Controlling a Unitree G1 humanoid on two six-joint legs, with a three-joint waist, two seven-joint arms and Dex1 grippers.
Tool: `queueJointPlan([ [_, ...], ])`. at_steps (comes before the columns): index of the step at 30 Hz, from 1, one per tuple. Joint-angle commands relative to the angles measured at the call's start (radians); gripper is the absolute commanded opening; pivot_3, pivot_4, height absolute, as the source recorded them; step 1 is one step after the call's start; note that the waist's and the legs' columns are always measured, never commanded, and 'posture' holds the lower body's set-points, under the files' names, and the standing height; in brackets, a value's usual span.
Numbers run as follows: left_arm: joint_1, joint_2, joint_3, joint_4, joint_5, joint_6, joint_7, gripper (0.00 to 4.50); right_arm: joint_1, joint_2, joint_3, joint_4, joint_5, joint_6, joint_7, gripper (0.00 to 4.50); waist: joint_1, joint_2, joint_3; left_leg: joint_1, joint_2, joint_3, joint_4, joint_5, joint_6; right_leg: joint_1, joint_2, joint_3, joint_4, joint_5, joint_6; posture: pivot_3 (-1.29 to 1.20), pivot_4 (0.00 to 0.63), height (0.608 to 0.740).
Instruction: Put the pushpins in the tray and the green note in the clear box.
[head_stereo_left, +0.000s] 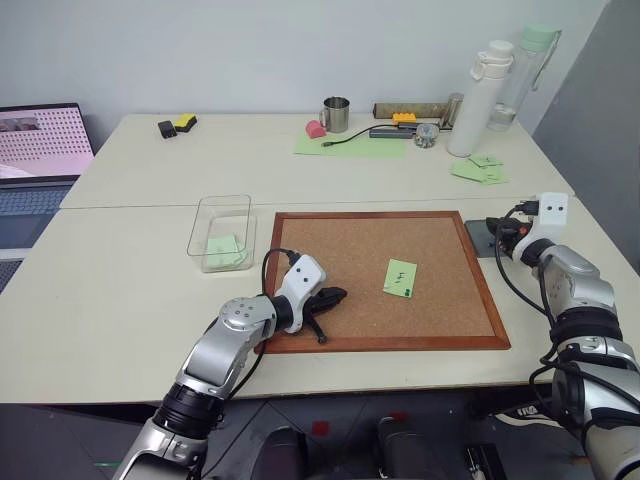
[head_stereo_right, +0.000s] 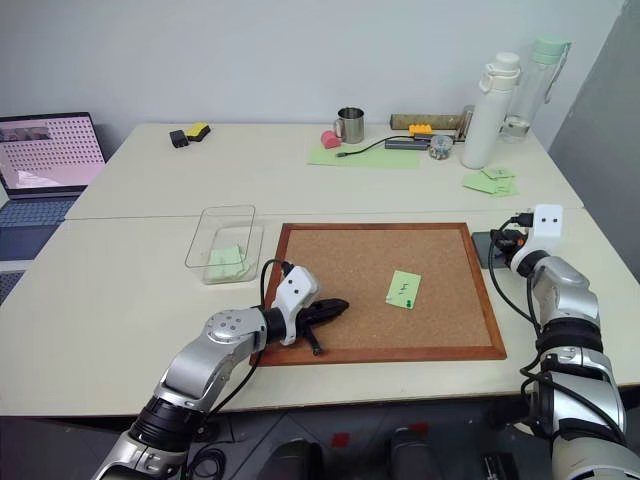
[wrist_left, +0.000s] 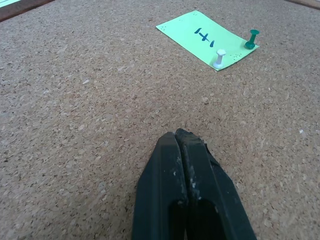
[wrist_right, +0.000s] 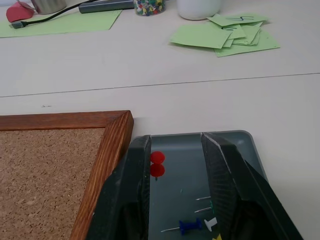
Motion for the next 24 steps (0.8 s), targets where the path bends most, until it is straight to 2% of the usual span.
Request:
queueJointPlan([
  [1, 0.033, 0.021, -0.031, 0.039, 0.026, 0.037, -0.015, 0.00, 0.005, -0.023, 0.012, -0.037, -0.023, -0.044, 0.014, 1.62, 0.000, 0.000, 0.000, 0.000, 0.000, 0.000, 0.000, 0.000, 0.000, 0.000, 0.000, 0.000, 0.000, 0.000, 0.000, 0.00, 0.150, 0.740],
  [9, 0.028, 0.020, -0.030, 0.045, 0.028, 0.037, -0.013, 0.00, 0.024, -0.039, 0.072, -0.007, -0.105, -0.146, 0.016, 1.62, -0.002, 0.000, 0.000, 0.000, 0.000, 0.000, 0.000, 0.000, 0.000, 0.000, 0.000, 0.000, 0.000, 0.000, 0.000, 0.00, 0.150, 0.740],
  [24, 0.029, 0.020, -0.030, 0.043, 0.027, 0.037, -0.012, 0.00, 0.016, -0.055, 0.089, 0.021, -0.157, -0.209, -0.003, 1.62, -0.003, 0.000, 0.000, 0.000, 0.000, 0.000, 0.000, 0.000, 0.000, 0.000, 0.000, 0.000, 0.000, 0.000, 0.000, 0.00, 0.150, 0.740],
])
